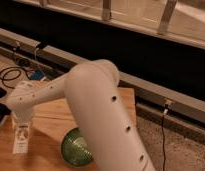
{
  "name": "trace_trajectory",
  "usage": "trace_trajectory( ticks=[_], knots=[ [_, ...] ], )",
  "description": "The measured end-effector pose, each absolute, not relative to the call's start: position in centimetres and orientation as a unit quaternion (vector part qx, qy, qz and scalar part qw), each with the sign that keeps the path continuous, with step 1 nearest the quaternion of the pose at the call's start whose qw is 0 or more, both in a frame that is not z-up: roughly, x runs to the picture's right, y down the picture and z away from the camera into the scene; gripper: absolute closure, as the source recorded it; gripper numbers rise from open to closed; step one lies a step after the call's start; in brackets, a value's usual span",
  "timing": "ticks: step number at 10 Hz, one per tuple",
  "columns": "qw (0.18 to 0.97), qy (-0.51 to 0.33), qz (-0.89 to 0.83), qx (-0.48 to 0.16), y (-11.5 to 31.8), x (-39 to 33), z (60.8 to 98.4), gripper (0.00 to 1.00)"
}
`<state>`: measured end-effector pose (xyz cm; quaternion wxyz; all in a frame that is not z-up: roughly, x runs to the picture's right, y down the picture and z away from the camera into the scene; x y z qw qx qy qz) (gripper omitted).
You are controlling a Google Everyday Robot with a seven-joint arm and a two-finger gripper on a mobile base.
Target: Place the bottle in the ceramic bowl
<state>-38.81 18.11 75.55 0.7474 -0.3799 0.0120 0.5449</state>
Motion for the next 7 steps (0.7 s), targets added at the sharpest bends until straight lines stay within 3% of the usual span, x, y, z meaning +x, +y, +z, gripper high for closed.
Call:
trace_trajectory(
  ticks=[4,7],
  knots=[
    [0.702,-0.005,0.6,-0.384,19.8,-30.0,74.4,1.0],
    [0.695,-0.008,0.606,-0.386,20.3,-28.9,74.1,1.0]
  ],
)
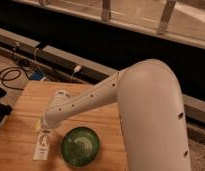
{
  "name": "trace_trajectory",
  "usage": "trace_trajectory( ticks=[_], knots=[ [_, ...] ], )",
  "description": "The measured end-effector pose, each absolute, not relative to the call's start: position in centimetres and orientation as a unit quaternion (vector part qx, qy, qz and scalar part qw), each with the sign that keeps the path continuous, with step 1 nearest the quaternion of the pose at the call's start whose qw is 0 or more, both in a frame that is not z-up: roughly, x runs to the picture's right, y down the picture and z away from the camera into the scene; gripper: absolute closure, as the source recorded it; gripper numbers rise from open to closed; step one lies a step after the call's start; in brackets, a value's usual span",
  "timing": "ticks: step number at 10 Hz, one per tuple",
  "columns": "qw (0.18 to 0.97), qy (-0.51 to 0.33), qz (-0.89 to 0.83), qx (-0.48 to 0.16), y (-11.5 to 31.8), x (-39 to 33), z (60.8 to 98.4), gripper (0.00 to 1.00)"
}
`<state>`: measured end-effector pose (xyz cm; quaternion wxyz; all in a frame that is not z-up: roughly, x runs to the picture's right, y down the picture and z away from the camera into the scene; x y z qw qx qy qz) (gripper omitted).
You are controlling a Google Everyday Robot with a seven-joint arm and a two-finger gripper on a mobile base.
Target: Place the bottle in the ceramic bowl
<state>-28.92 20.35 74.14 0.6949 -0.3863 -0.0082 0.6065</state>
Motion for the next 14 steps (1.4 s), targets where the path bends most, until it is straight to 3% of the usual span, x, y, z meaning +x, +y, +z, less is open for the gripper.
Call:
trace_trajectory(
  ticks=[7,14],
  knots=[
    [0.708,-0.013,0.618,-0.343,17.3,-26.5,71.8,1.0],
    [0.693,-0.027,0.642,-0.326,17.4,-23.6,71.2,1.0]
  ],
)
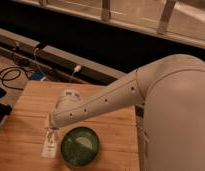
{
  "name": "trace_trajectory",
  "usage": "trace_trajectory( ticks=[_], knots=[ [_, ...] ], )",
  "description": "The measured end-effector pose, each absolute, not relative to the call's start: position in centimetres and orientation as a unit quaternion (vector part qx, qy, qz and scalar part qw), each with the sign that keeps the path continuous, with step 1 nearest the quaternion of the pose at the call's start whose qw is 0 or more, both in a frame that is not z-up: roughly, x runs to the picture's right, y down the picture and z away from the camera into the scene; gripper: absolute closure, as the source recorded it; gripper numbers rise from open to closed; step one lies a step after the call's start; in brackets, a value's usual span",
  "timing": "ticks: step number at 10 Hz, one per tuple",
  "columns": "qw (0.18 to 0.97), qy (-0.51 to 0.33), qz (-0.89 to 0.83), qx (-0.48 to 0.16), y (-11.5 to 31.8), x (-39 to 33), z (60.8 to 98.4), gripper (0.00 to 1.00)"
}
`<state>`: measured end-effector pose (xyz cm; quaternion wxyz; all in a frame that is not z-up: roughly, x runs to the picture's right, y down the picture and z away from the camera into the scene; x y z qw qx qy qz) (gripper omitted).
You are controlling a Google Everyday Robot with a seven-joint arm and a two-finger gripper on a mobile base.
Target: Place the bottle in the ceramic bowl
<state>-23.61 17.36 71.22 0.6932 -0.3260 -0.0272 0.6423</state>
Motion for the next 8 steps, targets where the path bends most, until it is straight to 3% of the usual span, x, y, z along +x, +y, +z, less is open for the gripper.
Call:
trace_trajectory(
  ticks=[8],
  knots=[
    [0.697,-0.027,0.637,-0.329,17.0,-25.5,71.9,1.0]
  ],
)
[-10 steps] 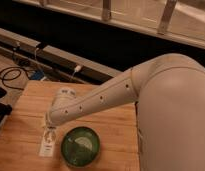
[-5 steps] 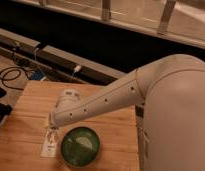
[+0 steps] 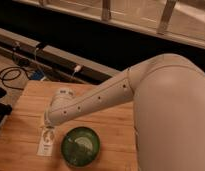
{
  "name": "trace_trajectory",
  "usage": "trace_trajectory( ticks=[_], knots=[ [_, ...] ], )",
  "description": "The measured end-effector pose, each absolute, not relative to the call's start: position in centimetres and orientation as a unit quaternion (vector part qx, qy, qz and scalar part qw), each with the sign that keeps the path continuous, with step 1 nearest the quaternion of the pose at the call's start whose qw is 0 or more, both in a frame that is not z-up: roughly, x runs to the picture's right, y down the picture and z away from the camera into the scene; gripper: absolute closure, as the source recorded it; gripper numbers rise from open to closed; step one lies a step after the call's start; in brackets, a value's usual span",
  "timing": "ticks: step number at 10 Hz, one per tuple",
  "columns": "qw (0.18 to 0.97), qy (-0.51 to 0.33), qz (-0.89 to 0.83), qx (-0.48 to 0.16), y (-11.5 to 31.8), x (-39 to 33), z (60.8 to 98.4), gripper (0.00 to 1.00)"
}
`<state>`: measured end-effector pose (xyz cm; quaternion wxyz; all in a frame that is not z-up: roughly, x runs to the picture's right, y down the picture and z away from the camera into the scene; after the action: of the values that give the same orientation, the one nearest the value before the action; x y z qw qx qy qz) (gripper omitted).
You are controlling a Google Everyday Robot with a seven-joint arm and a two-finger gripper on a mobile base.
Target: Place the bottle in the ceramic bowl
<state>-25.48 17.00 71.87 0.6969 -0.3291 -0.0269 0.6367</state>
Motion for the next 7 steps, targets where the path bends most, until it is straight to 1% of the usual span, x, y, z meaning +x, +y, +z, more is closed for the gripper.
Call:
trace_trajectory(
  ticks=[7],
  knots=[
    [0.694,-0.025,0.641,-0.328,16.91,-25.23,71.92,1.0]
  ],
)
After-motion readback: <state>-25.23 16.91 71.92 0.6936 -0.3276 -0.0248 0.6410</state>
